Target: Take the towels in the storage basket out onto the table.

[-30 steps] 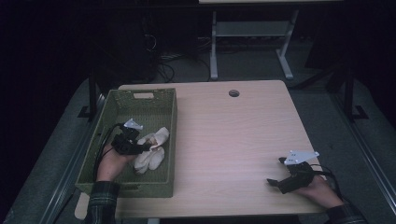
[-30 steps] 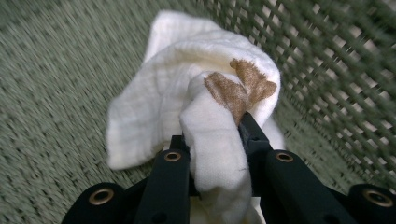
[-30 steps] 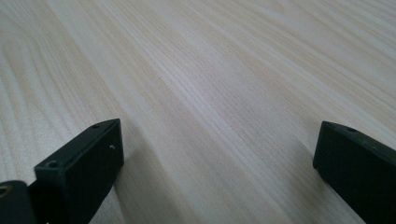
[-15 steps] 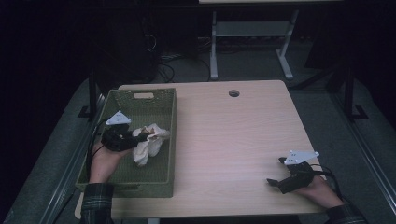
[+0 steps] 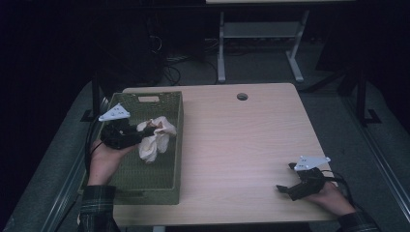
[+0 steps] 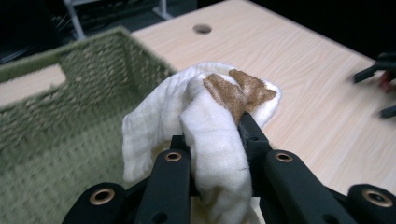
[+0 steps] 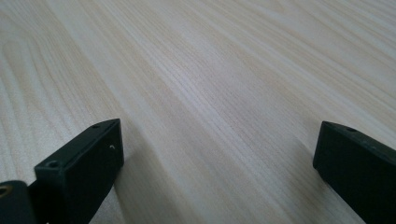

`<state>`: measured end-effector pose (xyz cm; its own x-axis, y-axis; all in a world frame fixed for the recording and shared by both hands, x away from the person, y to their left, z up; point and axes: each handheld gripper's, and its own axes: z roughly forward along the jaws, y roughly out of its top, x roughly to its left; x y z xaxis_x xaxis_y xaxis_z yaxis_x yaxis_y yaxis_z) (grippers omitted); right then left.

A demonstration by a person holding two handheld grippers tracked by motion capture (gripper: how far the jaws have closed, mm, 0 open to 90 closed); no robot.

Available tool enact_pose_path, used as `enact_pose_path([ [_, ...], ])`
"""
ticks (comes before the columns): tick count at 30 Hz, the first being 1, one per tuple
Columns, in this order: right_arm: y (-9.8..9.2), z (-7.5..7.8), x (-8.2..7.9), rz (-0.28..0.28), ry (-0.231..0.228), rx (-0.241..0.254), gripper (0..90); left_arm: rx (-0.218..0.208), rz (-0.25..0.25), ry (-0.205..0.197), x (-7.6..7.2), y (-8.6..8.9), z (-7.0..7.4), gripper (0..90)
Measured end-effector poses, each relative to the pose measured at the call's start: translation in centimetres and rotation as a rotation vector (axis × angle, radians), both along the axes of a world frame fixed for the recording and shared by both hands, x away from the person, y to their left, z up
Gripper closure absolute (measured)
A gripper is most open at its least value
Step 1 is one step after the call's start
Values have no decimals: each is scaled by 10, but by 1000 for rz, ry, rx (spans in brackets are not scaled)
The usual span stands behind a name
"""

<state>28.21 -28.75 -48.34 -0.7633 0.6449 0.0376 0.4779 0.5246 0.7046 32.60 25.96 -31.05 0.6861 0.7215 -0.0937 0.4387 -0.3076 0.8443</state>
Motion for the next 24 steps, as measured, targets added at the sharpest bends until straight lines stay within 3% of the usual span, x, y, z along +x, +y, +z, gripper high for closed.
enact_pose_path([
  [13, 0, 0, 0, 0, 1, 0, 15, -70, -55, -61, -3, -15, 26, 769],
  [24, 0, 0, 0, 0, 1, 0, 15, -125, -128, -87, -4, -45, 42, 769],
])
